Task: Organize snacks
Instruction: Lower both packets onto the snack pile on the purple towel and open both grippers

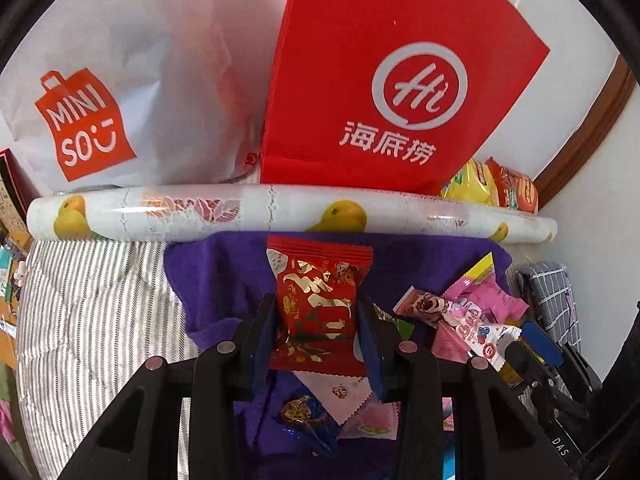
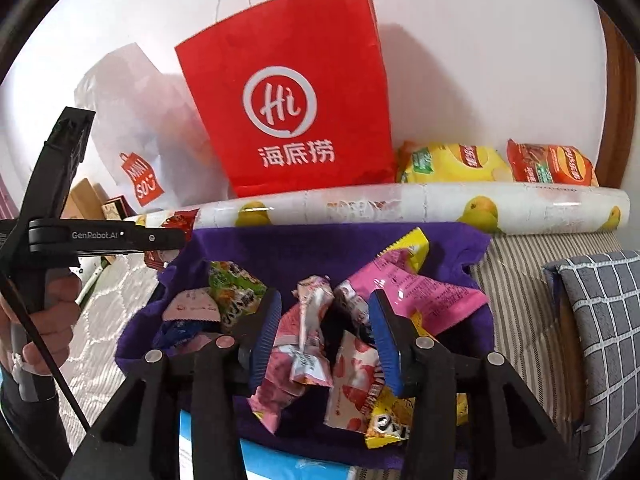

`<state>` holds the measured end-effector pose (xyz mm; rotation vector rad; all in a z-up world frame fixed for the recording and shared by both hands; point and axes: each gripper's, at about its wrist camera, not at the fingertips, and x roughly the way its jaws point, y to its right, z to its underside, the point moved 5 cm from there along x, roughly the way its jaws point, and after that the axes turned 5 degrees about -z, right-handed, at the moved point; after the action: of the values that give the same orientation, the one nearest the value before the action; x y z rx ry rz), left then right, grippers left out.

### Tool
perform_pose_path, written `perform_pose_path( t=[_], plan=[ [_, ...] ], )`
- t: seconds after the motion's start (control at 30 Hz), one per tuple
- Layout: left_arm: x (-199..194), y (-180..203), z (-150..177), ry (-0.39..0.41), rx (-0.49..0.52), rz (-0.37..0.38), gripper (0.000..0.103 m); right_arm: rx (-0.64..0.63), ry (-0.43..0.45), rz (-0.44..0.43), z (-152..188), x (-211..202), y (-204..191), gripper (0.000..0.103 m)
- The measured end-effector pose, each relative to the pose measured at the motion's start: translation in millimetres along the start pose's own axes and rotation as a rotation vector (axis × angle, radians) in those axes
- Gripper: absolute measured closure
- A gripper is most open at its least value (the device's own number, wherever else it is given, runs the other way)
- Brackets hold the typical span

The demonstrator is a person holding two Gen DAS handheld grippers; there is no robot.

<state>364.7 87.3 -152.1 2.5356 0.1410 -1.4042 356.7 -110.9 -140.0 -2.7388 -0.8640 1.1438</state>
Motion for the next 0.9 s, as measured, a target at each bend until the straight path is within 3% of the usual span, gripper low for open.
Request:
perform_pose_path(
  t=[0.67, 0.9],
  plan=[
    [26.8, -3.6, 15.1, -0.12, -0.035, -0.03, 0.065, -0.01, 0.04, -0.005, 5.0, -1.4, -2.3, 0.056],
    [28.0, 1.1, 18.1, -0.126, -0.015, -0.029, 0.065, -0.008, 0.04, 0.0, 5.4, 0.0, -1.0, 0.054]
  ],
)
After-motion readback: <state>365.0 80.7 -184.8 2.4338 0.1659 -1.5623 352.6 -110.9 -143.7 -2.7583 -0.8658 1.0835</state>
